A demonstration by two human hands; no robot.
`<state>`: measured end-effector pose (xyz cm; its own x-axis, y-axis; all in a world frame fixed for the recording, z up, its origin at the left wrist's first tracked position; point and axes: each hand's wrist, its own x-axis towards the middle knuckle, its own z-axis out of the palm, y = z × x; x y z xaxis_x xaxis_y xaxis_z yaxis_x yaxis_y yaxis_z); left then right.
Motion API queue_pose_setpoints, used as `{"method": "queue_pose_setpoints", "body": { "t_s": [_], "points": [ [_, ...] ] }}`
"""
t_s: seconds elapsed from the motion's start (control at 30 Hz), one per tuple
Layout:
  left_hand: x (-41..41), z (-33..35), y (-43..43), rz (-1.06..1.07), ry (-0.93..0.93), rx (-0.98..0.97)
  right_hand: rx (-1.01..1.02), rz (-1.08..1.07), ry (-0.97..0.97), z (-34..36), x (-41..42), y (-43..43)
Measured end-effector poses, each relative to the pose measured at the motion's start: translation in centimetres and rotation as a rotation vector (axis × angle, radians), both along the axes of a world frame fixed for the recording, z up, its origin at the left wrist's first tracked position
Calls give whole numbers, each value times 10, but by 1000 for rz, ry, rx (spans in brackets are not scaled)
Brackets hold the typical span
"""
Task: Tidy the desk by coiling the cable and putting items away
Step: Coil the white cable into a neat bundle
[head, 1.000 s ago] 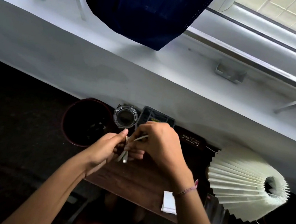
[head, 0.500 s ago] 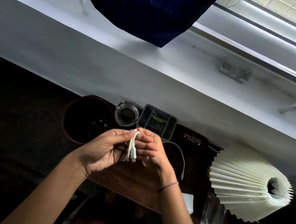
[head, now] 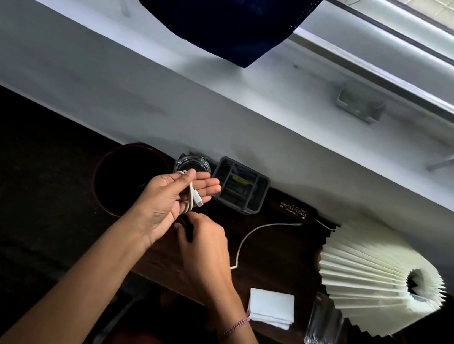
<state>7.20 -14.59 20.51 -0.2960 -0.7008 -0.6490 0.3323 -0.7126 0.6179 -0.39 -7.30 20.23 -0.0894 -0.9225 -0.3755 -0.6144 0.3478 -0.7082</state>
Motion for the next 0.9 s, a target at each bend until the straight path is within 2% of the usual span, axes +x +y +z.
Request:
{"method": "queue_pose_setpoints", "body": {
  "t_s": [0.1, 0.23, 0.37, 0.47, 0.67, 0.9],
  "points": [
    [3, 1, -1, -31, -7, 25, -68, 64, 145, 10, -4, -4],
    [6, 1, -1, -92, -54, 44, -126, 136, 240, 22, -10, -6],
    [9, 0, 4, -177, -237, 2, -246, 124, 190, 34, -14, -12],
    [16, 1, 10, -254, -278, -5, -283, 158, 142, 38, -21, -27],
    [31, 8, 12, -338, 61, 165, -75, 198, -207, 25, -51, -61],
    [33, 16, 12, -486, 318, 195, 70, 39, -746, -8, -59, -64]
  ]
}}
